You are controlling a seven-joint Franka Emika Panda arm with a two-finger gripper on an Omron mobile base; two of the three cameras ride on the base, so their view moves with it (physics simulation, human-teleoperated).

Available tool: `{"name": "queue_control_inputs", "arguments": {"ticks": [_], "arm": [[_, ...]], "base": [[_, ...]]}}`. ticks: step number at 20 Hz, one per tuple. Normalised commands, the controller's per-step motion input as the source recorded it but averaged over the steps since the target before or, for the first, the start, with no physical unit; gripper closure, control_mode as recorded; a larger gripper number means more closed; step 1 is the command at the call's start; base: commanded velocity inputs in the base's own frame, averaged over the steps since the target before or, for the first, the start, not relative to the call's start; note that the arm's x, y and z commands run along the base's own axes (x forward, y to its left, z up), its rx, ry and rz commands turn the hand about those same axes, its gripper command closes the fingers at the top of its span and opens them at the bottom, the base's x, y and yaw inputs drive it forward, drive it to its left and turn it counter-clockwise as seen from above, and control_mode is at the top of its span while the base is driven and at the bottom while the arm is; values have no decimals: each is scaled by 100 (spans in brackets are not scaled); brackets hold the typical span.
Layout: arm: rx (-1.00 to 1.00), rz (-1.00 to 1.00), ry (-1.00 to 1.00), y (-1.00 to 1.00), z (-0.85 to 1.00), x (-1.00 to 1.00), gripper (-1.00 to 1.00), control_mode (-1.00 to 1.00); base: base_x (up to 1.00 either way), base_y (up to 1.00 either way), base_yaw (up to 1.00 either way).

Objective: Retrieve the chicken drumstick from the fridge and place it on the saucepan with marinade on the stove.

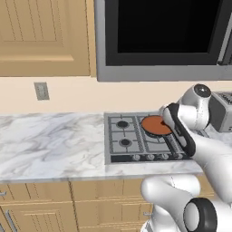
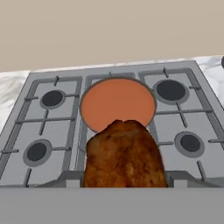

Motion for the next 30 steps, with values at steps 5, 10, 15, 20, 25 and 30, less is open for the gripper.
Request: {"name": "queue_control_inputs", "arguments": {"ticks": [5,10,15,20,25,30], "arm": [[0,3,0,-14,-30,47,100,-100],[0,4,0,-21,-32,41,100,-100],[0,4,0,-19,-27,40,100,-100],[0,1,0,-6,-18,38,100,-100],[0,0,0,0,-16,36,100,-100],[0,0,0,-1,-25,30,100,-100]], "base": [[0,0,0],[0,0,0],[0,0,0],[0,0,0],[0,0,0],[0,0,0]]}}
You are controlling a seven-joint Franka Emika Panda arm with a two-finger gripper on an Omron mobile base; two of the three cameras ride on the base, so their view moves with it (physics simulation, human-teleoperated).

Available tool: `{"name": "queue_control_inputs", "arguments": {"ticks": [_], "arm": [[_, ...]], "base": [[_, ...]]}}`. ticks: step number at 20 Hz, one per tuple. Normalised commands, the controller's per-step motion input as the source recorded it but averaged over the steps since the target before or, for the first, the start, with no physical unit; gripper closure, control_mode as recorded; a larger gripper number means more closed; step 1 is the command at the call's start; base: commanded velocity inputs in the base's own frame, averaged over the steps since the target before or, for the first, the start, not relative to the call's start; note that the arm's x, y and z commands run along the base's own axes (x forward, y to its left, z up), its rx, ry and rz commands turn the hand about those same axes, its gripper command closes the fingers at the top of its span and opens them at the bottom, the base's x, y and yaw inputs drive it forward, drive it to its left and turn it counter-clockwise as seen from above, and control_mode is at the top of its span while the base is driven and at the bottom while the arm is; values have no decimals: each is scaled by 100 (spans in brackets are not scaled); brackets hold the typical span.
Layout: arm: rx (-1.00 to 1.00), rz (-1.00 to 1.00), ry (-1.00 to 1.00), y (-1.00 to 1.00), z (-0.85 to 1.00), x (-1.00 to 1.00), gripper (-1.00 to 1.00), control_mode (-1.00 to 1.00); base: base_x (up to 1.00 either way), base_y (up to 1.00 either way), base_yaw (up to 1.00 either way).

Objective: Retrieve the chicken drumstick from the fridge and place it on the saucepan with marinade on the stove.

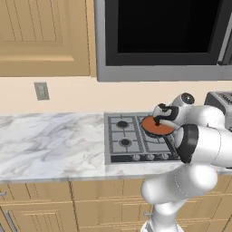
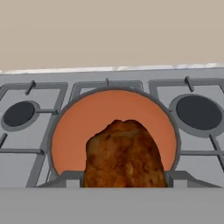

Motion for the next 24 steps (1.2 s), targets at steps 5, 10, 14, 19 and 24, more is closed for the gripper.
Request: {"name": "queue_control_inputs", "arguments": {"ticks": [5,10,14,19,24], "arm": [[0,0,0,-4,-26,26,100,-100],[0,0,0,-1,-22,23,100,-100],[0,0,0,0,-20,20,100,-100],[0,0,0,-3,-21,9,100,-100],[0,0,0,-6,-19,3,100,-100]], "base": [[0,0,0],[0,0,0],[0,0,0],[0,0,0],[0,0,0]]}}
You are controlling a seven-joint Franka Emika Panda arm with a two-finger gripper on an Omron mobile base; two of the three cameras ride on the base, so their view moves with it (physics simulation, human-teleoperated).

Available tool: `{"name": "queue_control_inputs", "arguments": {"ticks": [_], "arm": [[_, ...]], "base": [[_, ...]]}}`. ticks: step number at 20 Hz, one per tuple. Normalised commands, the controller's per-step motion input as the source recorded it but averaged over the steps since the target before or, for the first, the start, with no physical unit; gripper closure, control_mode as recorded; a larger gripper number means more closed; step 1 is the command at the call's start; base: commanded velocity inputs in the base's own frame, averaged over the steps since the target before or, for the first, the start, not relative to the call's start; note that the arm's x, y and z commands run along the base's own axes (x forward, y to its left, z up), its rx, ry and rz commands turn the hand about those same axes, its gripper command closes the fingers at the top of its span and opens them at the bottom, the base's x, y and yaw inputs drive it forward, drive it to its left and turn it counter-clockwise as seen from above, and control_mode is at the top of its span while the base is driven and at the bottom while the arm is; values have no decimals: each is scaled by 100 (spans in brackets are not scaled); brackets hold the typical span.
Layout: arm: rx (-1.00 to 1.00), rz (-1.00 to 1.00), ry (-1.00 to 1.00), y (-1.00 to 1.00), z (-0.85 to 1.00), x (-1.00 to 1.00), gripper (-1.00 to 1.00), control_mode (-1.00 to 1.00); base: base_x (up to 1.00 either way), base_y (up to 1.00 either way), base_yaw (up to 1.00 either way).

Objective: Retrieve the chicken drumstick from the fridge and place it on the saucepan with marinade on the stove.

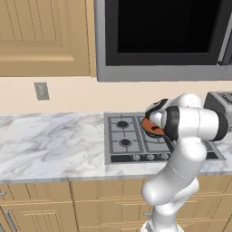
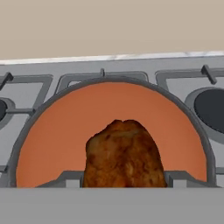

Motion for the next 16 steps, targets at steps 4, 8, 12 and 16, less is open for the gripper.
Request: {"name": "queue_control_inputs", "arguments": {"ticks": [4,8,12,16], "arm": [[0,0,0,-5,-13,2,100,-100],[0,0,0,-3,-12,8,100,-100],[0,0,0,0,-10,8,100,-100],[0,0,0,-2,-11,13,100,-100]], "base": [[0,0,0],[0,0,0],[0,0,0],[0,0,0]]}}
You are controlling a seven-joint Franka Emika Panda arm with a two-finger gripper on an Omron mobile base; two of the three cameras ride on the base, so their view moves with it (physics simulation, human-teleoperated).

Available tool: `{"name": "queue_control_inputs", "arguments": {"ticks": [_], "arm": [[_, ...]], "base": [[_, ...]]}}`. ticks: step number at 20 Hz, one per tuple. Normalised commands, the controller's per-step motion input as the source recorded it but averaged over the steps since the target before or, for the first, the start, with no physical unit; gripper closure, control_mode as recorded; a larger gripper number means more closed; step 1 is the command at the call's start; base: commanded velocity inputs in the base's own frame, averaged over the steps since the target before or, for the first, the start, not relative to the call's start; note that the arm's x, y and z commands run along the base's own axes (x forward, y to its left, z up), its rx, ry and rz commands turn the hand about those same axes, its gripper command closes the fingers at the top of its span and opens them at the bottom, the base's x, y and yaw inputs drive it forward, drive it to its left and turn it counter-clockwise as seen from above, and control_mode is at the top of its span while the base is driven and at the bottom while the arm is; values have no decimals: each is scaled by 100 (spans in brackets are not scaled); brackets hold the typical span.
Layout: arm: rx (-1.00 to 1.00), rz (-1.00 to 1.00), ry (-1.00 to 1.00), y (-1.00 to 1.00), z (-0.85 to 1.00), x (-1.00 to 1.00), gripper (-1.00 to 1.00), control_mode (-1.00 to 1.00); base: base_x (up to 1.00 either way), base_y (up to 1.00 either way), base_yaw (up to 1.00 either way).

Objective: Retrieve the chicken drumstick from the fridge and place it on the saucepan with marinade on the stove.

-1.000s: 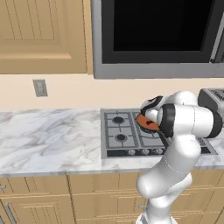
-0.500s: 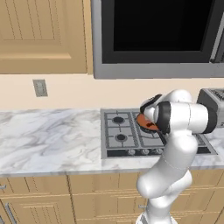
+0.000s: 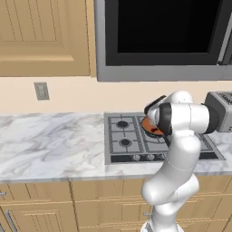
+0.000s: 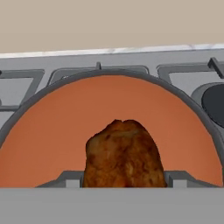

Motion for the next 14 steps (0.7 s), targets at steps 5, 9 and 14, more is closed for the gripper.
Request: {"name": "queue_control_inputs", "arguments": {"ticks": [5,9,14], "arm": [[0,0,0,-11,0,15,100,-100],[0,0,0,-11,0,15,100,-100],[0,0,0,-8,0,18,100,-100]], "base": [[0,0,0],[0,0,0],[0,0,0]]}}
